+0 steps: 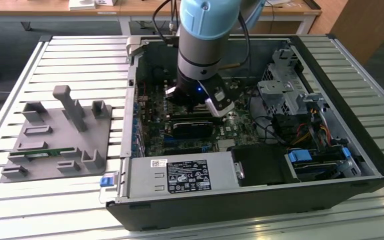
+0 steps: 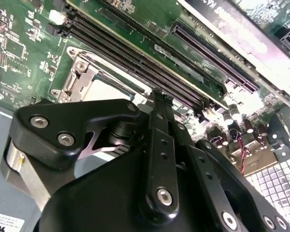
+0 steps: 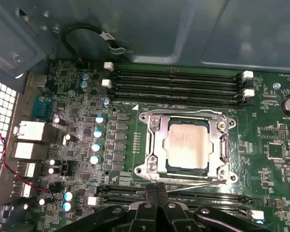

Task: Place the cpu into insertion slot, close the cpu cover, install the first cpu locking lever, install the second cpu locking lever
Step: 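Install the second cpu locking lever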

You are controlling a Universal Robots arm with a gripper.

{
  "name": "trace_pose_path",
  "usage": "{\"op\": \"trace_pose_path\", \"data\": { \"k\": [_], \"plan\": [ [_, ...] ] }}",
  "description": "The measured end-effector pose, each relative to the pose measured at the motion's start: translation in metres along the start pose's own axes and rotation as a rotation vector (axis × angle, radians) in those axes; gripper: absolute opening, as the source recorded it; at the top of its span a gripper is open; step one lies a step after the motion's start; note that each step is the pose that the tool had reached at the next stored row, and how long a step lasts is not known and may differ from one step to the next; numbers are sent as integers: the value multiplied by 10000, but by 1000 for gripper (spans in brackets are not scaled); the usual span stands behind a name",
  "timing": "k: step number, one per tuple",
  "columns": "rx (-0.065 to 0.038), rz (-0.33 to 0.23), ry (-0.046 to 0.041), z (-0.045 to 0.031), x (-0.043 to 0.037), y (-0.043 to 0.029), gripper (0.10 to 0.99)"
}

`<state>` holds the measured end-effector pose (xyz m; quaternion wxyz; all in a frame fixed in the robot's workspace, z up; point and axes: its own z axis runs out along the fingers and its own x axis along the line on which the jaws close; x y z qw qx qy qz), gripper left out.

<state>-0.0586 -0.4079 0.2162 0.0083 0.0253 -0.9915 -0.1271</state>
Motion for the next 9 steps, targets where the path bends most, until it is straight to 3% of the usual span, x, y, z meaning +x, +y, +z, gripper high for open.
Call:
{"op": "trace_pose_path", "data": {
  "k": [5, 9],
  "plan": [
    [-151, -5, -9, 64, 2, -24, 106],
    [-182, -5, -9, 122, 6, -47, 106]
  ]
}}
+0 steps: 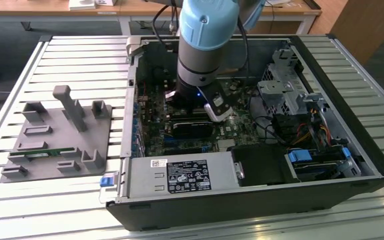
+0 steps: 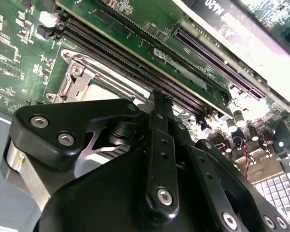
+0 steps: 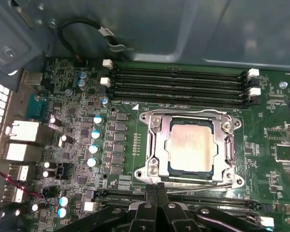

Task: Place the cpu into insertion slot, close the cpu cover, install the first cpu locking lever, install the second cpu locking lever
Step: 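Install the second cpu locking lever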

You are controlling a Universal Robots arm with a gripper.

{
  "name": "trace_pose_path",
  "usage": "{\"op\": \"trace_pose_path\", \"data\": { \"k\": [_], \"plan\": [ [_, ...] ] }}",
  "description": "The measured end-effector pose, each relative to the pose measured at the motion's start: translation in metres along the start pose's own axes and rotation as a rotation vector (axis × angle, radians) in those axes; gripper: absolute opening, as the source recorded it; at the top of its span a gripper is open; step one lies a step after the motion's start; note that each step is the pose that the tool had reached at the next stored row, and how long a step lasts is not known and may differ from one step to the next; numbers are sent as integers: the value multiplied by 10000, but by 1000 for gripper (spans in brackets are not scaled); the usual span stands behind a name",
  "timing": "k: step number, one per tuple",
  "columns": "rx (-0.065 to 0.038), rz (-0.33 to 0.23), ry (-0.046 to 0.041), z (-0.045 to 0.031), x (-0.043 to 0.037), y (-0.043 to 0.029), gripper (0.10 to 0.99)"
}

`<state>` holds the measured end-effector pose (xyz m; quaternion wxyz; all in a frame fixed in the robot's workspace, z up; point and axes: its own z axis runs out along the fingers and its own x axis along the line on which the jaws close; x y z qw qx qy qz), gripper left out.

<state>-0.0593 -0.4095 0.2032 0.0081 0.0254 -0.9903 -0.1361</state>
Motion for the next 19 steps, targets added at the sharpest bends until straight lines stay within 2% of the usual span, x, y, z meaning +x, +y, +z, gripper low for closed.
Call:
{"op": "trace_pose_path", "data": {
  "k": [5, 8, 13, 19],
  "plan": [
    [-79, -3, -4, 16, 19, -36, 106],
    [-213, -6, -11, 15, 41, -68, 106],
    [-443, -10, -21, 27, 67, -77, 106],
    [-668, -16, -32, 80, 84, -91, 106]
  ]
}}
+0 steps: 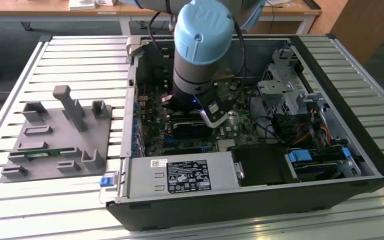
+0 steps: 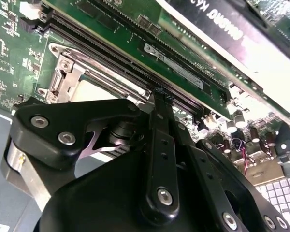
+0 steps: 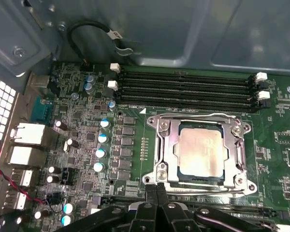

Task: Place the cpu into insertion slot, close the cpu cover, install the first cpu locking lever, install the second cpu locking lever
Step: 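Install the second cpu locking lever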

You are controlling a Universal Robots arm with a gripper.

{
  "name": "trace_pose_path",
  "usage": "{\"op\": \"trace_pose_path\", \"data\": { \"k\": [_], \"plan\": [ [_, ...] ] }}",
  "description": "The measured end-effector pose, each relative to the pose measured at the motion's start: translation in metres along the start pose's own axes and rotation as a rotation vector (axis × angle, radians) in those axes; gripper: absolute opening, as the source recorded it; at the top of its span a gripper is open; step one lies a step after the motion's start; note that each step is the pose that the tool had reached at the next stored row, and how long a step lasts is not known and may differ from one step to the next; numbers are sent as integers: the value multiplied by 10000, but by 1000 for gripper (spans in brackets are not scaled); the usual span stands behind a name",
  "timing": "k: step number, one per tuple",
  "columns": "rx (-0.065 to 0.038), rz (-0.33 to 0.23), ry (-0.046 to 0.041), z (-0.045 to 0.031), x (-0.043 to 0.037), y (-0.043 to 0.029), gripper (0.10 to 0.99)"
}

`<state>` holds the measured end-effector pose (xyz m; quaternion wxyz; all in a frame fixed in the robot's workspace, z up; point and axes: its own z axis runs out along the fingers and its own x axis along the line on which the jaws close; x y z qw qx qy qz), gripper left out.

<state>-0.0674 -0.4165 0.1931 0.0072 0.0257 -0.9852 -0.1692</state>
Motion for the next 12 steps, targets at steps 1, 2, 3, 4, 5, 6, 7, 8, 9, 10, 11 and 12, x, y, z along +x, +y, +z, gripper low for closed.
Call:
{"op": "trace_pose_path", "data": {
  "k": [1, 2, 3, 4, 5, 6, 7, 8, 9, 10, 11, 12],
  "plan": [
    [-44, -1, -2, 4, 3, -2, 106],
    [-97, -2, -5, 8, 7, -3, 106],
    [-154, -3, -8, 11, 11, -3, 106],
    [-204, -3, -11, 15, 18, -4, 106],
    [-248, -5, -13, 18, 25, -5, 106],
    [-293, -6, -14, 22, 30, -6, 106],
    [-339, -10, -16, 25, 34, -7, 106],
    [-385, -10, -18, 30, 37, -8, 106],
    [-421, -11, -19, 34, 39, -10, 106],
    [-454, -11, -21, 39, 41, -11, 106],
    [-485, -12, -22, 44, 43, -12, 106],
    [-515, -12, -24, 49, 44, -14, 106]
  ]
}}
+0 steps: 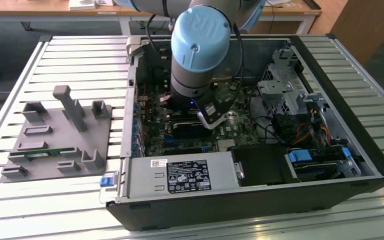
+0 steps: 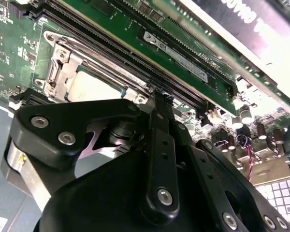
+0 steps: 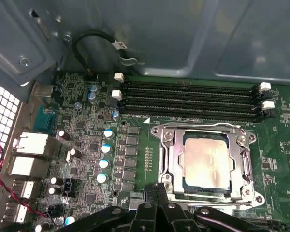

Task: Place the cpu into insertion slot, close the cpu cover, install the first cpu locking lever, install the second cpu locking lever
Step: 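Install the second cpu locking lever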

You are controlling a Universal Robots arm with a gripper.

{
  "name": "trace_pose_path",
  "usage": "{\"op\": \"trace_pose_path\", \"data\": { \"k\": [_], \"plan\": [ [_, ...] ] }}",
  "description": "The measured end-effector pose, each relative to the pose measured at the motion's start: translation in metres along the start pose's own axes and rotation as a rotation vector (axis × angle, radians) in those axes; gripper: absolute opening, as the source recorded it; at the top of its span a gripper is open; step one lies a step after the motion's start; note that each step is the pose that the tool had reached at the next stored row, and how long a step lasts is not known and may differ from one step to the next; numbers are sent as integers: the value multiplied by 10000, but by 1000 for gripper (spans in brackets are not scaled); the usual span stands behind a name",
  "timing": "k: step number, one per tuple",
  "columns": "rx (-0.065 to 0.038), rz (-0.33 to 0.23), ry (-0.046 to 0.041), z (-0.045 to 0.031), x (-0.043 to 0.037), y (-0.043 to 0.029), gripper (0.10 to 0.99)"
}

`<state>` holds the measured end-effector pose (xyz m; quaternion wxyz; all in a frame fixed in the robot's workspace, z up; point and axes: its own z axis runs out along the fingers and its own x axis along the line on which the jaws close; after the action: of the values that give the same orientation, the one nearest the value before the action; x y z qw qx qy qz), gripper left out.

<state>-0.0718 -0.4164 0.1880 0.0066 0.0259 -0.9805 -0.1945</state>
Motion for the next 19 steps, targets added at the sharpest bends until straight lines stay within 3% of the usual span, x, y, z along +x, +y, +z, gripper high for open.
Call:
{"op": "trace_pose_path", "data": {
  "k": [9, 14, 19],
  "plan": [
    [-216, -7, -10, 38, 22, -9, 106],
    [-250, -6, -15, 29, 23, -6, 106],
    [-247, -5, -12, -38, 23, 22, 106]
  ]
}}
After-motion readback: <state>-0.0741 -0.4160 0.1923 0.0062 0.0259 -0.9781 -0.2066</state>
